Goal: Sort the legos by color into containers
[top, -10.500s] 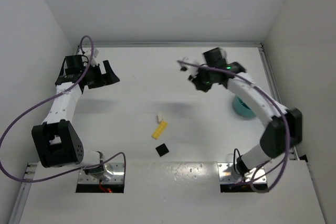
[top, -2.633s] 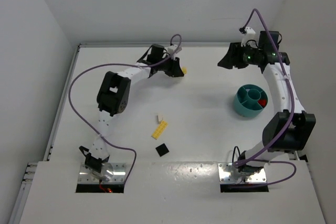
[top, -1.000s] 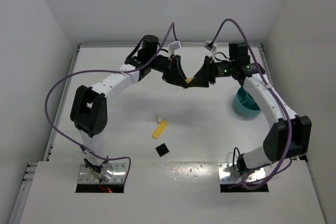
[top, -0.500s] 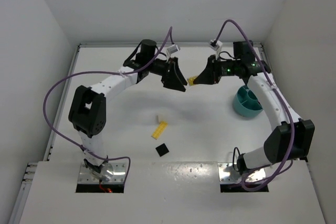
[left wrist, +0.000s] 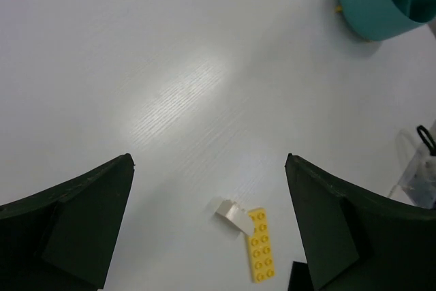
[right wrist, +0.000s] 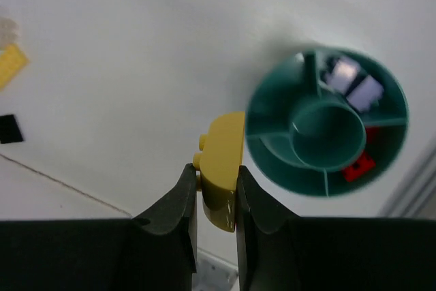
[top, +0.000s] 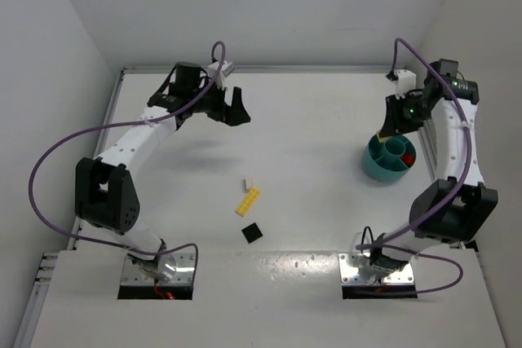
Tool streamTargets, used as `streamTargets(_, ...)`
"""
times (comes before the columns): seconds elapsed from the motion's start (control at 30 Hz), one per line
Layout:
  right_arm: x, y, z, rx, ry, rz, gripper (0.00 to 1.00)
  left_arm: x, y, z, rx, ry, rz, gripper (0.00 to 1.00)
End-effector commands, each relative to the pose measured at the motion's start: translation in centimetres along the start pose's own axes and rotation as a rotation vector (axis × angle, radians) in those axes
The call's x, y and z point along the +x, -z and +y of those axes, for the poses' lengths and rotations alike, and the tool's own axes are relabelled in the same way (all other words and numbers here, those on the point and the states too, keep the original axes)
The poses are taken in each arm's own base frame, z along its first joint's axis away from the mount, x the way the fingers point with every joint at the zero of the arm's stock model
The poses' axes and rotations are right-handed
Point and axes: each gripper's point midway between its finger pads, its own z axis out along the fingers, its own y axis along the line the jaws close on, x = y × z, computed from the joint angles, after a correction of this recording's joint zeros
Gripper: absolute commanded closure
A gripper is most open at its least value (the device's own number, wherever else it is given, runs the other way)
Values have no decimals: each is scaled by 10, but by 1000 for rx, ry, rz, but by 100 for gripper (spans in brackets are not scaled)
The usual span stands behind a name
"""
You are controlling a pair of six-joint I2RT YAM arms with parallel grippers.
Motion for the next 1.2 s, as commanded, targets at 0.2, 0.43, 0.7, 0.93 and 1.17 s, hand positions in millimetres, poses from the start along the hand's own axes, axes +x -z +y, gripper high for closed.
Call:
streamTargets(0.2, 47, 19, -68, 236, -109, 242, 100, 18, 32, 29, -253, -12, 32, 0)
streamTargets(0.43, 45, -1, -78, 218, -123, 241, 100, 35, 32, 30, -244, -21, 58, 0)
streamTargets(0.7, 36, -16, -98, 216, -148, 251, 100, 50, 30, 19, -189, -44, 66, 0)
streamTargets(0.93, 30, -25, -107, 219, -168, 247, 97, 79, 20, -10, -144, -101, 102, 6)
streamTargets(1.17, 42, -27, -103, 204, -174, 292, 89, 98, 22, -22, -132, -142, 128, 6)
